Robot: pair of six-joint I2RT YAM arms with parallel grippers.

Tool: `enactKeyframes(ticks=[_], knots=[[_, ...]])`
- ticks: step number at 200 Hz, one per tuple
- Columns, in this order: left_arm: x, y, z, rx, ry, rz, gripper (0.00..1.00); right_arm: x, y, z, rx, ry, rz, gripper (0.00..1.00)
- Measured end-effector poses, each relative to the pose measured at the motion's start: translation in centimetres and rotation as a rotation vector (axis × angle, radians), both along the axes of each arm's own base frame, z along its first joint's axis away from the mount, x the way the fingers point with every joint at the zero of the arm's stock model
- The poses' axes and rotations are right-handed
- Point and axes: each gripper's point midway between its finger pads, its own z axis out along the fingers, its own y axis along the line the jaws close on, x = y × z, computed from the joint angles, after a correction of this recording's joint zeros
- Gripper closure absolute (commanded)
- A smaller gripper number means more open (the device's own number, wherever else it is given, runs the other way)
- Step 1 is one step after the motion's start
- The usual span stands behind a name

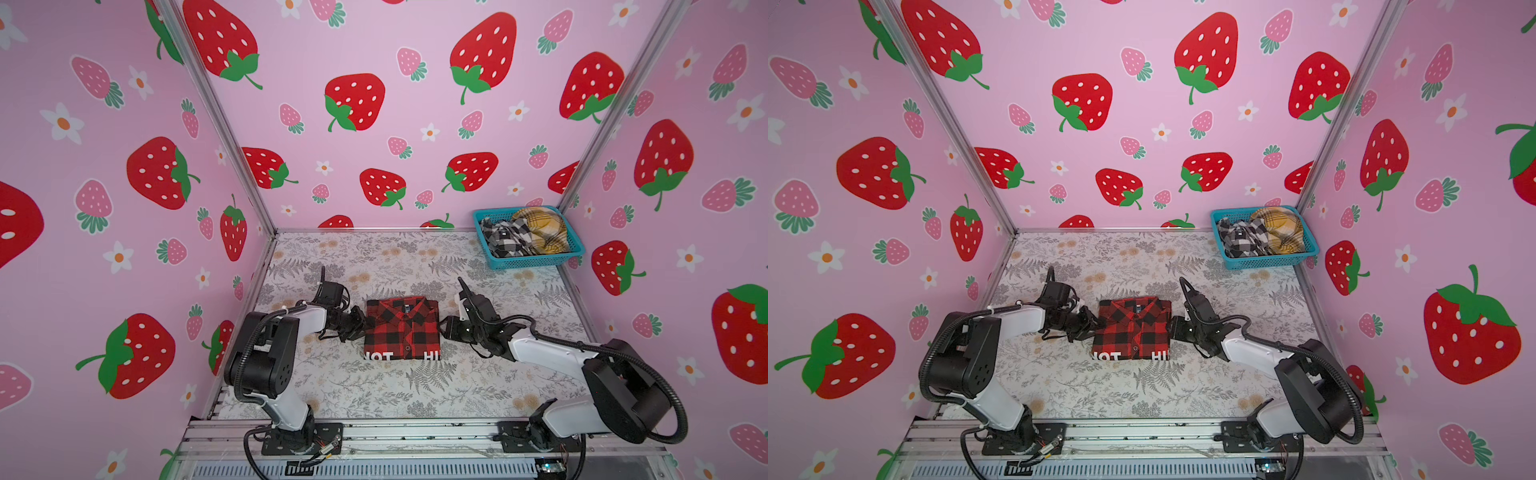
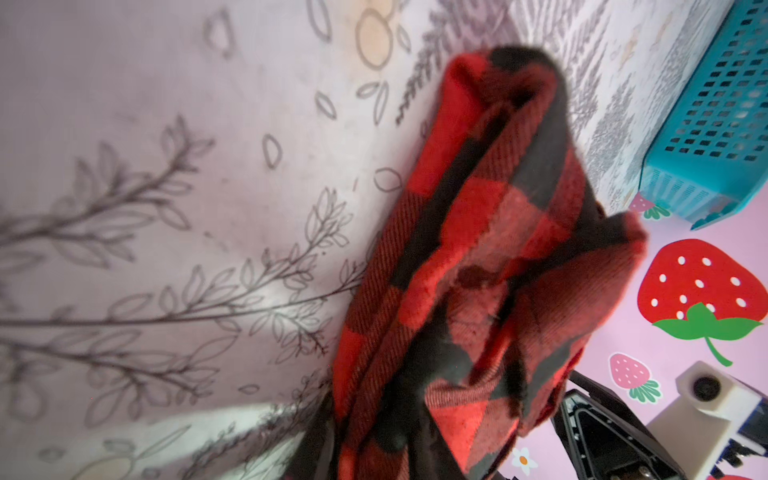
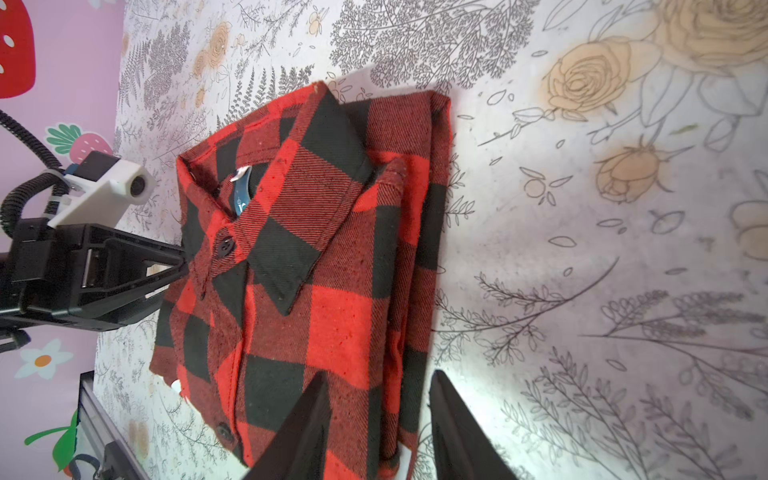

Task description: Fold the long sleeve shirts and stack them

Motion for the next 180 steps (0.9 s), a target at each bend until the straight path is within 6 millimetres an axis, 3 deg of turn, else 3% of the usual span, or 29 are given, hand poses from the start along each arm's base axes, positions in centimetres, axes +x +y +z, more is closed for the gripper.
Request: enactKeyframes(ticks=[45, 70, 117, 142, 180], knots=[[0.0, -0.9, 0.3, 0.004, -0.017, -0.026, 0.59, 0.2, 0.4, -2.1, -0.044, 0.059, 0.008, 0.62], [0.0, -0.9, 0.4, 0.013, -0.028, -0.033, 0.59, 0.2, 0.6, -3.2, -0.068, 0.095, 0.014, 0.66], [0.0, -0.9, 0.4, 0.016, -0.028, -0.034, 0.6, 0.1, 0.6, -3.3, -0.07, 0.099, 0.023, 0.73], [0.0, -1.2, 0.3, 0.018, -0.03, -0.039, 0.64, 0.2, 0.7, -3.3, -0.075, 0.108, 0.026, 0.75], [0.0, -1.4, 0.0, 0.017, -0.014, -0.033, 0.79, 0.4, 1.0, -3.9, -0.088, 0.125, 0.031, 0.77]])
